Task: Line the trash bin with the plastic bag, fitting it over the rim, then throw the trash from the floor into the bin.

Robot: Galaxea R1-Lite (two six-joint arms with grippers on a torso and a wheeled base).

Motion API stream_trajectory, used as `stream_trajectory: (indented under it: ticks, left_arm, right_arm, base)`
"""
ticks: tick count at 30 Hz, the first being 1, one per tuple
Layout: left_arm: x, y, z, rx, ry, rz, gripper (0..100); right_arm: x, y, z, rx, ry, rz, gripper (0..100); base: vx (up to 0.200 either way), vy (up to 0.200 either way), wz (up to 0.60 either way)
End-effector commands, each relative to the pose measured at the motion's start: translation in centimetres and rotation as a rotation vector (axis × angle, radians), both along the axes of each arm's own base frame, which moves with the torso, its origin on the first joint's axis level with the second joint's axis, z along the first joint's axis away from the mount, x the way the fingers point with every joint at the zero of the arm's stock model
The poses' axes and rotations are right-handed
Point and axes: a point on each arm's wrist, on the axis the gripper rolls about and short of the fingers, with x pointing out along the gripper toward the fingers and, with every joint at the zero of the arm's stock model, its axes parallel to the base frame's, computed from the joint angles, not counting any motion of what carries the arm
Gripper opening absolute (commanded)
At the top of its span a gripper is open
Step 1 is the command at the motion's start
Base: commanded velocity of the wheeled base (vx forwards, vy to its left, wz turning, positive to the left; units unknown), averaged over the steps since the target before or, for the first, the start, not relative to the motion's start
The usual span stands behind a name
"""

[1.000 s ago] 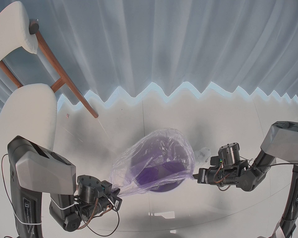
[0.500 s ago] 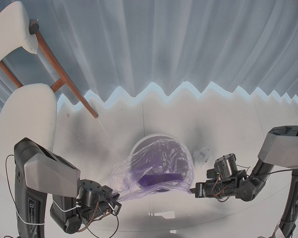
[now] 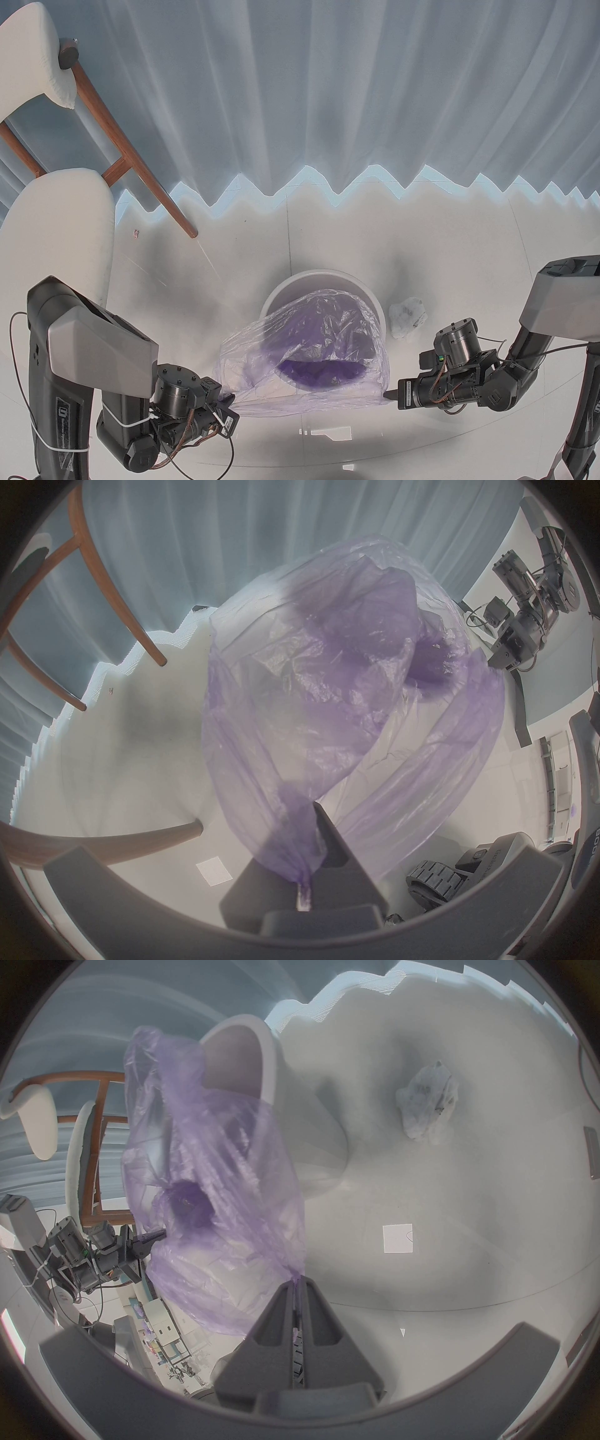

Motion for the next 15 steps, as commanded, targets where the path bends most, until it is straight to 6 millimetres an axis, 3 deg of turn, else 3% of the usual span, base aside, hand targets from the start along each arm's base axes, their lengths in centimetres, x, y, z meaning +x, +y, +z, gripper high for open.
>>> stream_trajectory:
  ticks: [1, 6, 11, 15]
  left_arm:
    - [0.3, 0.3, -0.4, 0.006, 0.009, 0.017, 0]
    - [1.1, 0.5, -1.0, 0.004, 0.005, 0.036, 0]
    - [2.2, 0.1, -1.2, -0.019, -0.018, 0.046, 0]
    - [3.0, 0.2, -0.9, -0.035, -0.047, 0.064, 0]
  right_arm:
    - [0.4, -0.4, -0.6, -0.011, 0.011, -0.019, 0]
    - [0.6, -0.5, -1.1, -0.023, 0.015, -0.032, 0]
    - [2.0, -0.5, -2.1, -0.068, -0.006, -0.079, 0]
    - [3.5, -0.6, -1.7, -0.076, -0.054, -0.117, 0]
  base:
    - [0.000, 0.000, 0.00]
    - [0.000, 0.000, 0.00]
    - [0.000, 0.000, 0.00]
    - [0.000, 0.000, 0.00]
